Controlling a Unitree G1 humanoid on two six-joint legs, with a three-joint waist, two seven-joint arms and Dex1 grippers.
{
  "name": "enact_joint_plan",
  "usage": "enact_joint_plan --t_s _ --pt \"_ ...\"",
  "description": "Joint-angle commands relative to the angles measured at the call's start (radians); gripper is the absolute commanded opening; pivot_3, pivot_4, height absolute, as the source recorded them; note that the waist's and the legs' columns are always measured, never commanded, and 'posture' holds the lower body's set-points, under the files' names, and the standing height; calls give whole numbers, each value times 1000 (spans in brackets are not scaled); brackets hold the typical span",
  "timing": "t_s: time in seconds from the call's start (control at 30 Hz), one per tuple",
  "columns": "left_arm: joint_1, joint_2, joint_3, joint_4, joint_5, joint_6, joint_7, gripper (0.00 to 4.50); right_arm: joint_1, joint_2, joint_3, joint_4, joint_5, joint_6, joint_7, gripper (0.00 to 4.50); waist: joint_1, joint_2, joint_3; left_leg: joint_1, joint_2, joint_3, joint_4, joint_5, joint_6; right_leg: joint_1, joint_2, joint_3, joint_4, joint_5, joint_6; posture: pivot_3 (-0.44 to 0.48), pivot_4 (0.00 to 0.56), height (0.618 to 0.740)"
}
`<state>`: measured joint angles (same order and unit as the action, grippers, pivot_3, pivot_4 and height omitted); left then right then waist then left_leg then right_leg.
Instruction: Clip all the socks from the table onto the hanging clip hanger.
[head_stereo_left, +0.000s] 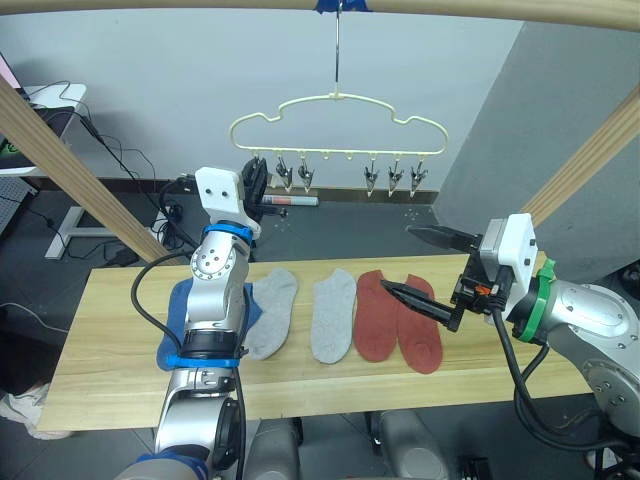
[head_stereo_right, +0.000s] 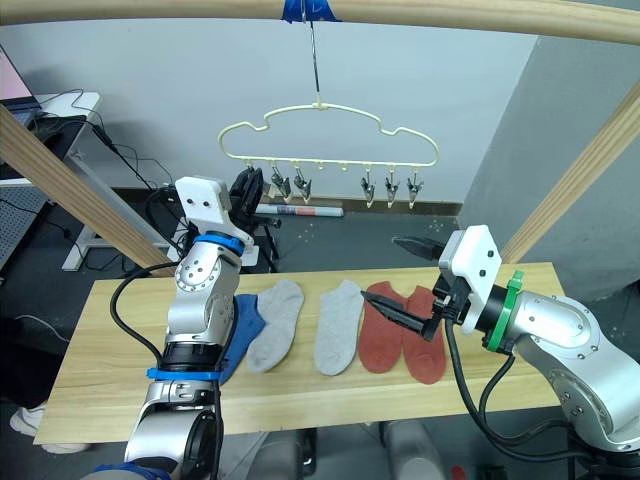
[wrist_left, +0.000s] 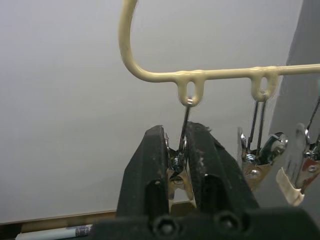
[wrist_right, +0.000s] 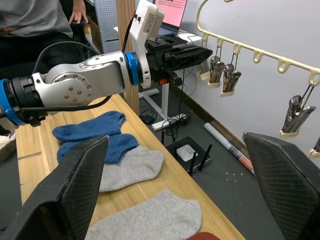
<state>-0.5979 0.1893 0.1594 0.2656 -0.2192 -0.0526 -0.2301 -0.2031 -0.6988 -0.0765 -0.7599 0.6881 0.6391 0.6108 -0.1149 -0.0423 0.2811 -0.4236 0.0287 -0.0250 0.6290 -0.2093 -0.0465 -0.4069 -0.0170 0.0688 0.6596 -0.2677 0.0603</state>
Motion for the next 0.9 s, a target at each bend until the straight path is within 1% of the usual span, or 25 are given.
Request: enact_joint_plan --t_s 0.03,0.07,0.13,0.3,0.4,0.47,0.53,0.73,0.9 --pt "9 13 -15 -66 14 -5 -12 88 43 -44 28 -1 -77 -1 -3 4500 0 0 0 0 0 0 0 0 0 0 0 0 0 0 0 -247 296 740" --pt "13 14 -18 -73 13 -1 -14 88 58 -57 47 11 -114 -2 -12 4500 0 0 0 0 0 0 0 0 0 0 0 0 0 0 0 -247 296 740" --pt "23 20 -25 -92 14 13 -20 88 90 -43 75 49 -172 5 -62 4500 0 0 0 0 0 0 0 0 0 0 0 0 -1 0 0 -243 297 740" --pt "52 34 -50 -165 1 68 -53 88 144 68 178 204 -371 8 -251 4500 1 0 0 0 0 0 0 0 0 -1 0 0 0 0 0 -230 306 740" --pt "62 37 -54 -195 -7 100 -63 88 143 151 233 317 -476 -45 -323 4500 0 1 0 0 0 0 0 0 0 -1 0 0 0 0 0 -228 309 740" --pt "67 39 -53 -213 -13 122 -67 88 126 187 265 437 -559 -120 -359 4500 0 2 1 0 0 1 0 0 0 -1 0 1 0 0 0 -223 314 740" --pt "70 40 -52 -228 -17 141 -73 88 107 218 273 539 -603 -184 -375 4500 0 2 2 0 0 1 0 0 0 -2 0 1 0 0 0 -216 316 740" --pt "70 52 -46 -245 -28 178 -88 88 12 278 267 798 -635 -307 -316 4500 0 5 7 0 0 1 0 0 0 -2 0 1 0 0 1 -202 320 740" --pt "73 59 -48 -257 -39 204 -105 88 -66 316 244 980 -648 -328 -306 4500 2 6 11 -1 0 1 0 0 0 -2 0 1 1 1 0 -190 319 740"
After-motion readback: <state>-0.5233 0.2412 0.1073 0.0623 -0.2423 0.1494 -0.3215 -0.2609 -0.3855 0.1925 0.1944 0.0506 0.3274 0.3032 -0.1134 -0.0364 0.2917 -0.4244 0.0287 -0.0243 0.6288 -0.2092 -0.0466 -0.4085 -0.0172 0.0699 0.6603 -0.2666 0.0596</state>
